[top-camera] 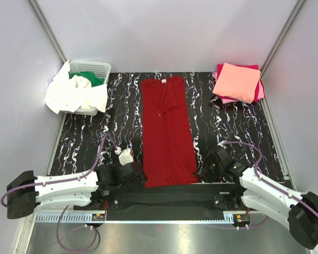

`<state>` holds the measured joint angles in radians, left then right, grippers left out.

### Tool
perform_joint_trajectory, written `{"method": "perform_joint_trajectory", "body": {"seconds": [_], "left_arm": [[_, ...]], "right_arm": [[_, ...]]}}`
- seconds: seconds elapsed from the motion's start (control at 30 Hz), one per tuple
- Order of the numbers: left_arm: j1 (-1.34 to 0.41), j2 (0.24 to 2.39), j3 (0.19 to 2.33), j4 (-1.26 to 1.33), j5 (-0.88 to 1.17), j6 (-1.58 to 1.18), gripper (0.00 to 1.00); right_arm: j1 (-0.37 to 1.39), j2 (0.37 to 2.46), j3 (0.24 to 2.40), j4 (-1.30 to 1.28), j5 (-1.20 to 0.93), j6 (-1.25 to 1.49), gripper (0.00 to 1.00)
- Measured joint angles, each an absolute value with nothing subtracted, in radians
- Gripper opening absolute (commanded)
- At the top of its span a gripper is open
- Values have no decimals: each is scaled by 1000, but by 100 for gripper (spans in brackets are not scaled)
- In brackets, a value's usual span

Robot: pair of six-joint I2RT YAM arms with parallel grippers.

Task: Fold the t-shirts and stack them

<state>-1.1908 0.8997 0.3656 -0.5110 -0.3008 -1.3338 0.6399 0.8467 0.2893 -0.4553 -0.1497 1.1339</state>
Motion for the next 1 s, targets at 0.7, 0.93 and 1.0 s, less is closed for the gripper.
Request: {"method": "perform_joint_trajectory", "body": {"seconds": [0.7,0.93,1.0], "left_arm": [[-1187,979,349,-353,-241,-1393,46],[-1185,972,342,-369,-217,-1426,45],[-1189,969,329,-379,-203,-1430,45]], "right_arm": [[645,850,269,-429,-131,1137,0],[645,858,269,-418,-133,1137,0],[645,860,269,-416,-133,1137,0]]}}
